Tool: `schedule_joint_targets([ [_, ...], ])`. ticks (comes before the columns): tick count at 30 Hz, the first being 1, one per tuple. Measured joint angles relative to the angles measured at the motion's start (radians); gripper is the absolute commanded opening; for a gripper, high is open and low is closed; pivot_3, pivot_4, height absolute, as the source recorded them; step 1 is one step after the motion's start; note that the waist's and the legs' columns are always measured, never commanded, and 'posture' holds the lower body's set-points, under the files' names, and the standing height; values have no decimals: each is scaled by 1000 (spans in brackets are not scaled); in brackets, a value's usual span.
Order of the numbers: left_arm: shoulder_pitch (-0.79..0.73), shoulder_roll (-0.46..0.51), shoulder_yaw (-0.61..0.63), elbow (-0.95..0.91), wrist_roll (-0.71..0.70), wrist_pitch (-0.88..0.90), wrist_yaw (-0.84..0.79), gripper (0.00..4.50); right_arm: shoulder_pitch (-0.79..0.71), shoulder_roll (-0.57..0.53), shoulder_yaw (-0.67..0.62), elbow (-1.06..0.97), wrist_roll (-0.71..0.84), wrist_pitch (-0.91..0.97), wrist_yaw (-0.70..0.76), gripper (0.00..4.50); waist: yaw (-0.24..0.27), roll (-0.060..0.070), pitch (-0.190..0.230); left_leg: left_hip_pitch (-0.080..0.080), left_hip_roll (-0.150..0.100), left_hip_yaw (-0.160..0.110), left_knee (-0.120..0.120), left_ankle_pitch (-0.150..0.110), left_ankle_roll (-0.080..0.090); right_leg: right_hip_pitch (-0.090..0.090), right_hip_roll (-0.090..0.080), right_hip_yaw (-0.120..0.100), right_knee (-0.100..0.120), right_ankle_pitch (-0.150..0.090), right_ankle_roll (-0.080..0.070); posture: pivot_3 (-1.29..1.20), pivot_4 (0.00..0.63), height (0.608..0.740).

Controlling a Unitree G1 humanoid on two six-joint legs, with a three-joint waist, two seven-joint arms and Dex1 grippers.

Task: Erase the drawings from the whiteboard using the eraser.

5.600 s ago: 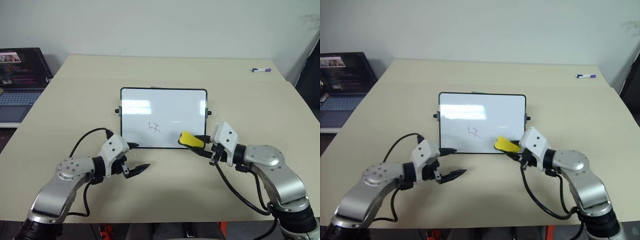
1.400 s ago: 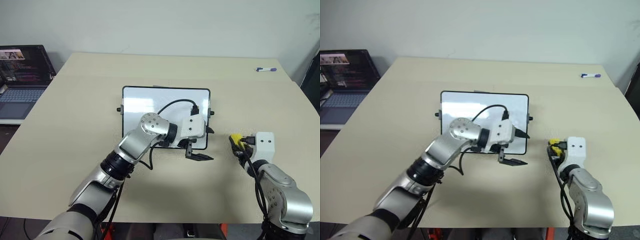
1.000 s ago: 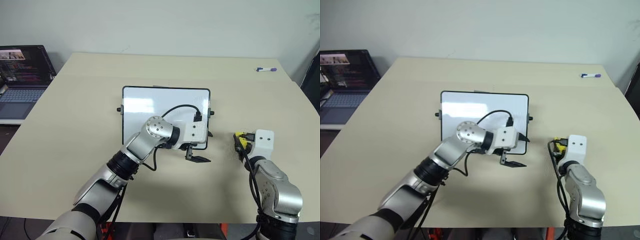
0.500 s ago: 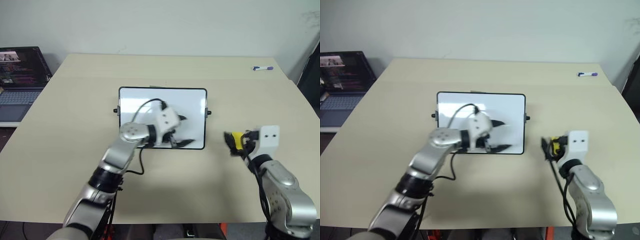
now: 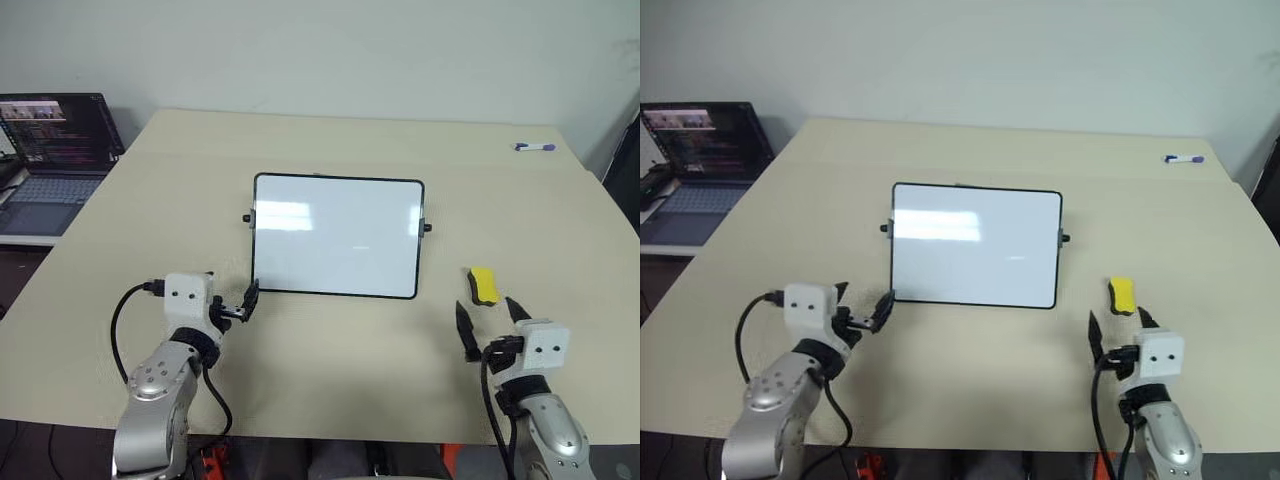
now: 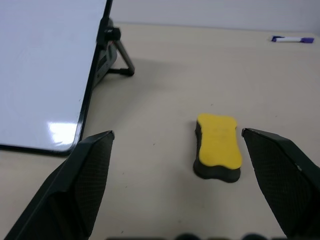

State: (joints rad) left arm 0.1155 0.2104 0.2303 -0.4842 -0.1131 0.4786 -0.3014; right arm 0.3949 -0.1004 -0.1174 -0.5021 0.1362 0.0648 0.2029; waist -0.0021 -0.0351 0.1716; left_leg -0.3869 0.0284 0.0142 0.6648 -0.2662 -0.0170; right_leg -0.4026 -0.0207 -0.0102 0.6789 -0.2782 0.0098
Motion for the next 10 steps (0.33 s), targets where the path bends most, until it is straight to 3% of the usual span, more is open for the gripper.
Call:
schedule_joint_targets([
  [10, 30, -29, -40, 7, 48, -105, 100, 4500, -19, -47, -43, 7, 27, 30, 3, 4467, 0, 1, 0, -2, 0, 1, -2, -1, 0, -2, 1, 0, 0, -1, -2, 0, 150, 740],
])
